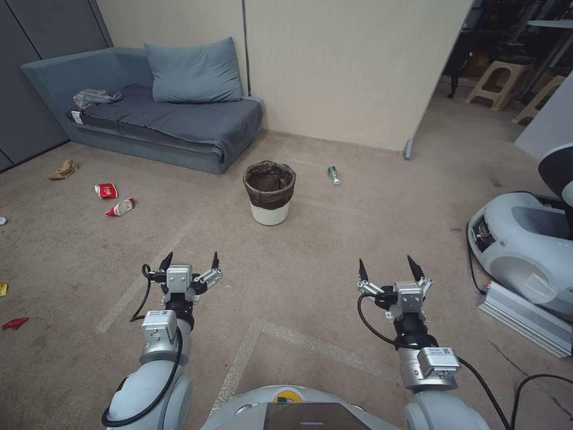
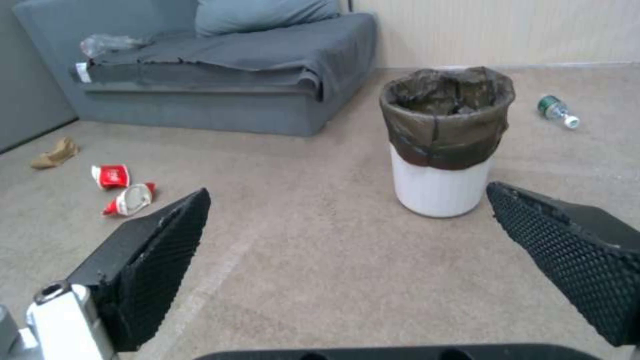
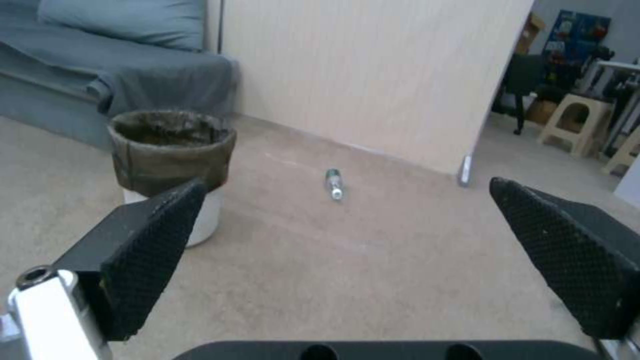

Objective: Pick up the trash bin, then pick up the garbage from the floor and place it into the trash bin.

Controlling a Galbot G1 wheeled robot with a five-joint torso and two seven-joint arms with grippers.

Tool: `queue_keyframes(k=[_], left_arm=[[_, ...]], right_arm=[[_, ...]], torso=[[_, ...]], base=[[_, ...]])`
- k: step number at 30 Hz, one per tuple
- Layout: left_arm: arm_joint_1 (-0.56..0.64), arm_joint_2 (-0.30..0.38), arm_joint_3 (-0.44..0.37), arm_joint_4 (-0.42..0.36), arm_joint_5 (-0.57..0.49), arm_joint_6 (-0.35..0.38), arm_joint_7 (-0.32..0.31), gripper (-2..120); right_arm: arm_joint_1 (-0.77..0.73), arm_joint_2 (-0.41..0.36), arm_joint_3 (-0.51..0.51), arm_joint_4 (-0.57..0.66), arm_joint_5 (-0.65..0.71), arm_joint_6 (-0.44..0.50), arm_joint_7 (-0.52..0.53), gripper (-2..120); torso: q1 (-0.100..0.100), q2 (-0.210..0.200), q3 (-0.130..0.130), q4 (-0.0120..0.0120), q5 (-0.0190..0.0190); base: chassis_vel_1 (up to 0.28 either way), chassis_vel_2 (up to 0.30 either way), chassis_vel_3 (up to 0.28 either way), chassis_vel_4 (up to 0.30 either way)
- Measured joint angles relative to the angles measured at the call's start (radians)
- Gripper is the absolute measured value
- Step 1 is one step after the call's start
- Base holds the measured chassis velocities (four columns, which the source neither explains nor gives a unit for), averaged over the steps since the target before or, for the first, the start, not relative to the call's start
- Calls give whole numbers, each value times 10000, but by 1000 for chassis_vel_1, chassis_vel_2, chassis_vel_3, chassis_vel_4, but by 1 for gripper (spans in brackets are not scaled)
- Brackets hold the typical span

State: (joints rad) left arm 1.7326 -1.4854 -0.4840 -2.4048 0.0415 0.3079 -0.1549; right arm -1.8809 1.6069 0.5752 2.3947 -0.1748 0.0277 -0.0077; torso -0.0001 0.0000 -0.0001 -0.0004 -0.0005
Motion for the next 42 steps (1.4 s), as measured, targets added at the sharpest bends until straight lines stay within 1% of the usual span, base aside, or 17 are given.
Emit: queue_keyframes(k=[5,12,13,14,18,19,20,21,23,35,36,38,42], left_arm=[[122,8,54,-274,25,229,-142,100],[201,14,98,-354,63,369,-253,100],[201,15,90,-345,72,345,-246,100],[199,15,87,-286,70,206,-174,100],[214,14,46,-198,88,50,41,100],[215,14,41,-192,88,41,65,100],[215,14,41,-192,88,41,65,100],[212,10,42,-178,89,23,110,100],[210,10,44,-146,125,12,214,100],[210,17,3,-136,218,-94,257,100],[212,17,-10,-137,218,-95,250,100],[214,17,-14,-137,216,-96,250,100],[214,17,-5,-135,207,-97,259,100]], right_arm=[[-78,18,3,87,-45,6,-6,100],[-34,6,1,26,-33,57,-11,100],[-62,8,0,39,-34,67,-12,100],[-70,8,0,-23,-18,228,-29,100],[-62,11,6,-63,39,357,-35,100],[-58,11,18,-147,120,566,-31,100],[-58,11,18,-147,120,566,-31,100],[-51,11,32,-301,238,868,-29,100],[-44,11,35,-357,279,956,-27,100],[-41,11,64,-379,301,1085,-155,100],[-40,11,106,-437,353,1267,-412,100],[-39,11,133,-473,385,1382,-579,100],[-35,11,145,-494,405,1440,-662,100]], torso=[[0,0,-1,5,8],[1,0,0,6,4],[1,0,0,3,6],[1,0,0,3,3],[1,0,1,5,4],[1,0,2,3,4],[1,0,2,3,4],[1,0,2,3,6],[1,0,2,4,5],[0,0,1,4,5],[0,0,0,3,5],[0,0,0,3,5],[0,0,0,6,6]], base=[[0,0,0,0],[0,0,0,0],[0,0,0,0],[0,0,0,0],[0,0,0,0],[0,0,0,0],[0,0,0,0],[0,0,0,0],[0,0,0,0],[-26,25,24,-22],[-154,153,132,-88],[-154,172,149,-109],[-201,232,218,-206]])
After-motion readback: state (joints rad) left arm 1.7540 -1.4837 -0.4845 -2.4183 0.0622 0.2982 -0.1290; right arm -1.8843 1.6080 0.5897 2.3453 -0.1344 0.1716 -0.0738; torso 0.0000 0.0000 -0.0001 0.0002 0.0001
